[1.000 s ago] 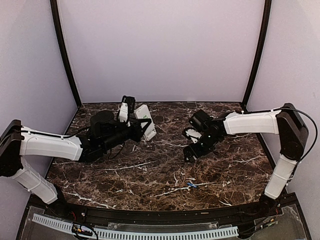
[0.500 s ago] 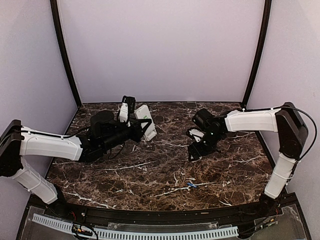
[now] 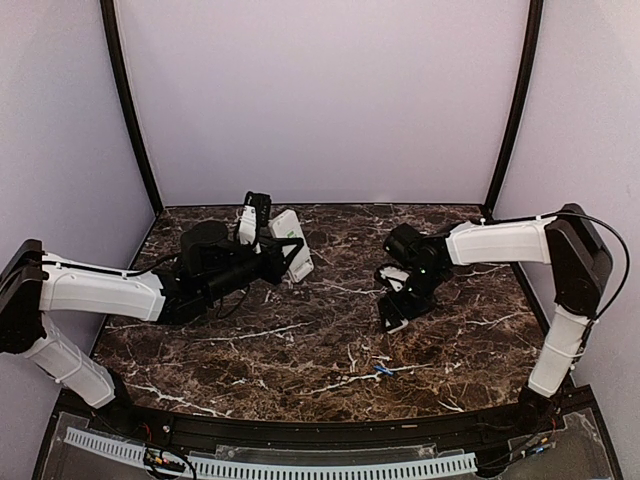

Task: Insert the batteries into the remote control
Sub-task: Place the battery cover at the center of the board.

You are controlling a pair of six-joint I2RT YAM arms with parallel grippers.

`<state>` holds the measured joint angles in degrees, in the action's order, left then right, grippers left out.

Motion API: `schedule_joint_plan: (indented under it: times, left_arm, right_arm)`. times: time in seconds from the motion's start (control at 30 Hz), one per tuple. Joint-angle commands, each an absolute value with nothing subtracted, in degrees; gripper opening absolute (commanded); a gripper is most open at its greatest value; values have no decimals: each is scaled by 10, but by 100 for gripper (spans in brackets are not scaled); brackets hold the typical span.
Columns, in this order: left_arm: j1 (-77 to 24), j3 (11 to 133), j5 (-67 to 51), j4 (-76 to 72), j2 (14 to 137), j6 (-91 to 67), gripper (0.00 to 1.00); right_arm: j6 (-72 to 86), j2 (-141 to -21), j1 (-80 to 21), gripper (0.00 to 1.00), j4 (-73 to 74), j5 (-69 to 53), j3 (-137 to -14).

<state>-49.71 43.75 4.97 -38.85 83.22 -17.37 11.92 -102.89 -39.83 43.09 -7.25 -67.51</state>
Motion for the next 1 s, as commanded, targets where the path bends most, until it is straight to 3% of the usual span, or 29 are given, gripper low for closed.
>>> schedule_joint_plan:
  times: [0.0, 0.07, 0.23, 0.27, 0.3, 0.33, 0.43, 0.6, 0.87, 0.97]
  left_arm:
    - [-495, 433, 43, -389, 817, -175, 0]
    - [-495, 432, 42, -390, 817, -174, 0]
    - [-496, 431, 40, -392, 823, -175, 0]
    - [-496, 431, 40, -392, 825, -175, 0]
    - [-495, 430, 40, -392, 826, -177, 0]
    - [-496, 429, 44, -392, 828, -178, 0]
    - [-479, 412, 28, -403, 838, -220, 0]
    - [-399, 376, -104, -448, 914, -391, 0]
    - [-374, 409, -184, -460, 1011, -450, 0]
    - [-366, 417, -195, -468, 1047, -463, 6]
  right_arm:
    - [124, -1040, -403, 64, 463, -81, -683]
    - [123, -1041, -403, 59, 469, -82, -684]
    - [124, -1056, -405, 60, 482, -83, -696]
    - [122, -1057, -406, 65, 481, -86, -697]
    - [118, -1057, -408, 88, 478, -92, -698]
    - [114, -1055, -410, 97, 474, -102, -697]
    - [101, -1042, -414, 98, 453, -116, -691]
    - [90, -1036, -420, 98, 442, -113, -692]
    - [86, -1042, -426, 98, 444, -110, -695]
    - [86, -1042, -427, 98, 442, -109, -698]
